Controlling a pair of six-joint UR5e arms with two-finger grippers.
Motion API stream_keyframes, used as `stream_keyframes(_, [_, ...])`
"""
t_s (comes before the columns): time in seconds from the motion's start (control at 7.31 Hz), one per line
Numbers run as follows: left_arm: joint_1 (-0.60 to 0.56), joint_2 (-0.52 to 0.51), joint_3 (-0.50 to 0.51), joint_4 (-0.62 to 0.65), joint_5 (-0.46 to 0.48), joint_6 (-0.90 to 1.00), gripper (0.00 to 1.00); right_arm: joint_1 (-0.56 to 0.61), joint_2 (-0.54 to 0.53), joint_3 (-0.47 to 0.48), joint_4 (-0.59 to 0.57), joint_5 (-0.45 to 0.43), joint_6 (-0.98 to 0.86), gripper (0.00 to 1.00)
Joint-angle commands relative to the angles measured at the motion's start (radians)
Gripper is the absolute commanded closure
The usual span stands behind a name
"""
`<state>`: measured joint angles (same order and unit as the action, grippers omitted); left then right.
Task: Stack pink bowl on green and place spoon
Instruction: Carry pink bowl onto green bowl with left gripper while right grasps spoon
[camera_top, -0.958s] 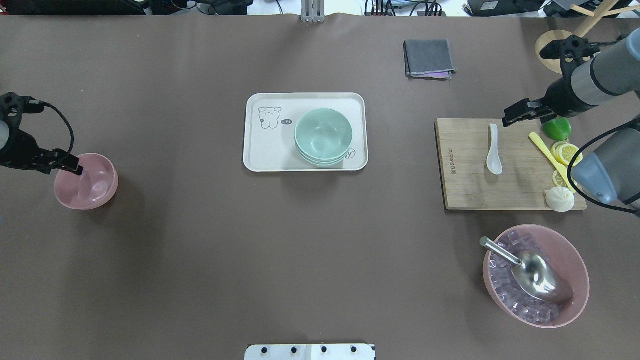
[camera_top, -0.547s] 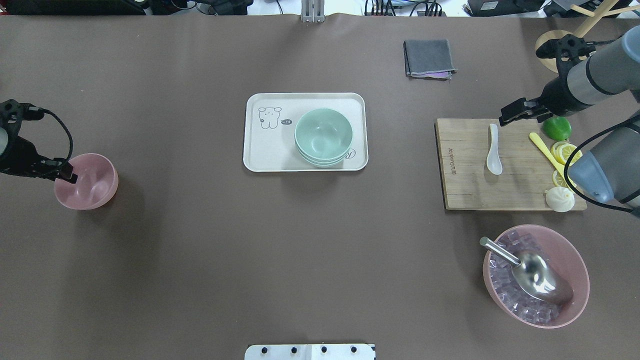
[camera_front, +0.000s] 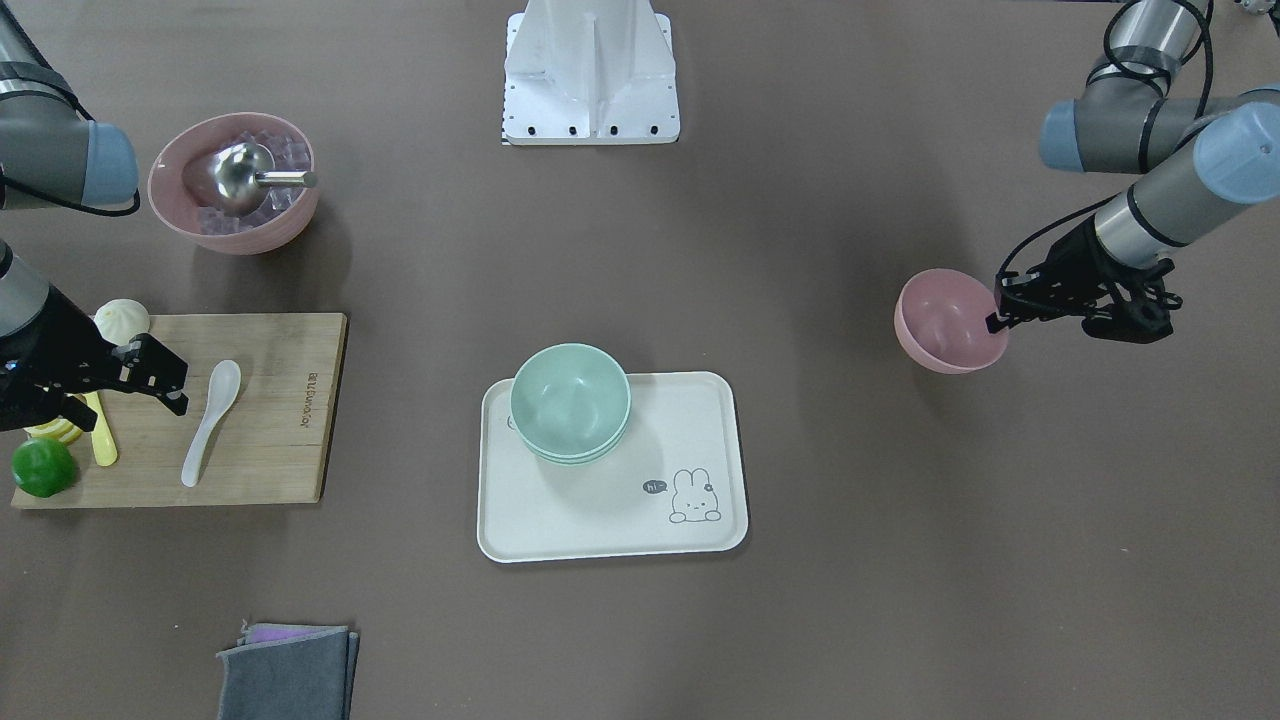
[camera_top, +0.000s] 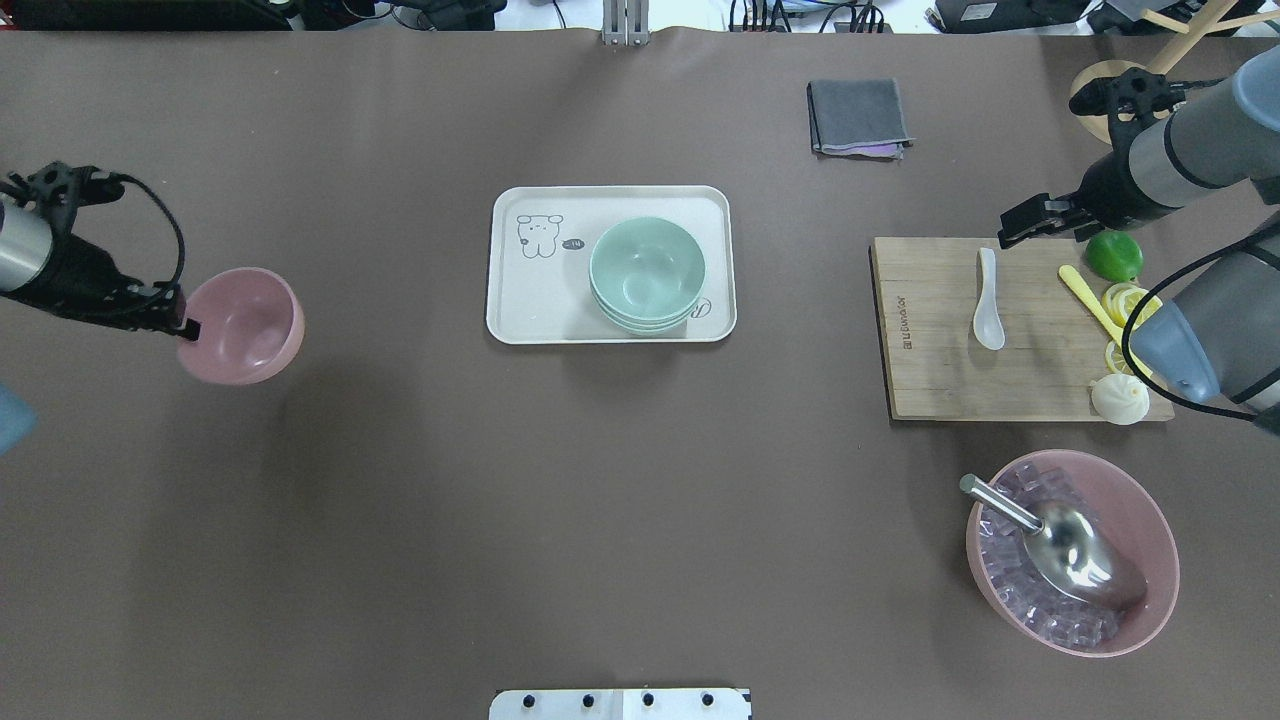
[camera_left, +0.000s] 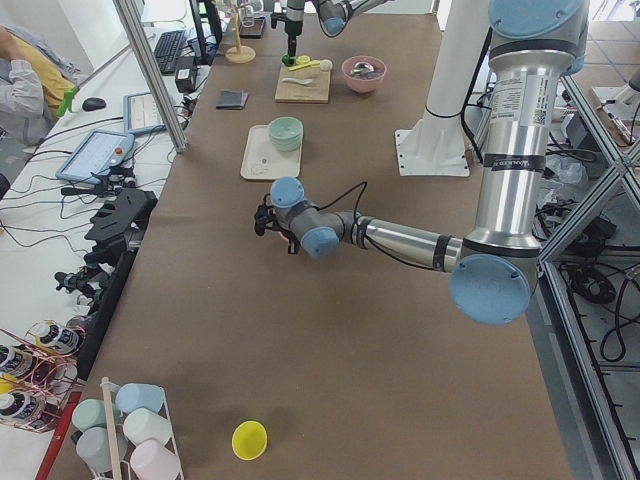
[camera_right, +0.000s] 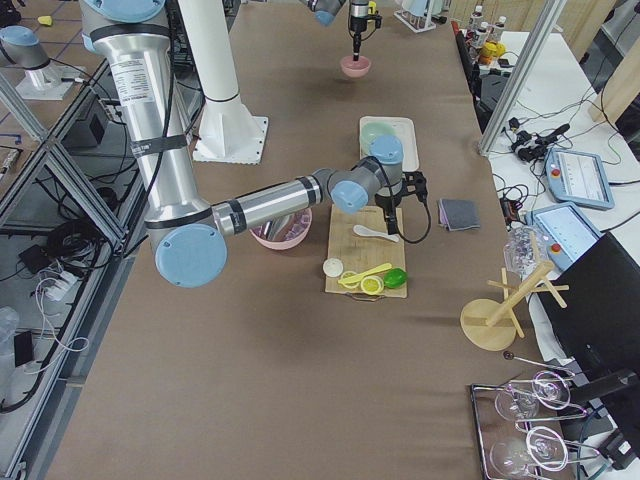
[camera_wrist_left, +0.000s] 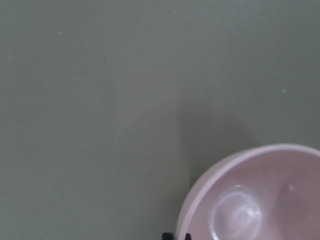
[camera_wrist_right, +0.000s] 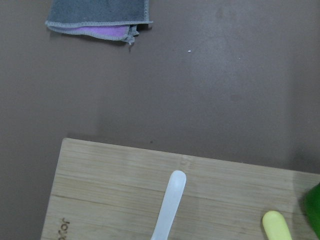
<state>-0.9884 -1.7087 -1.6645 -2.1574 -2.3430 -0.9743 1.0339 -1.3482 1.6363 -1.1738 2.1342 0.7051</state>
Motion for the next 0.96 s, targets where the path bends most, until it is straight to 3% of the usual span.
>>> stream_keyframes(0.0, [0.043,-0.287,-0.017,0.186,0.036,-0.264,1.00,-0.030,0.050,-0.091,0.008,-0.028,0.084,0.01])
stream_keyframes(0.27, [0.185,-0.509,-0.011,0.399,0.204,-0.355,1.00,-0.054,0.057,-0.127,0.003,-0.022,0.131,0.01])
stream_keyframes(0.41, [0.224,-0.570,0.035,0.403,0.247,-0.362,1.00,-0.066,0.060,-0.142,0.003,-0.017,0.176,0.05])
stream_keyframes(0.82, [0.246,-0.655,0.118,0.396,0.255,-0.373,1.00,-0.077,0.055,-0.153,-0.001,0.013,0.194,0.07])
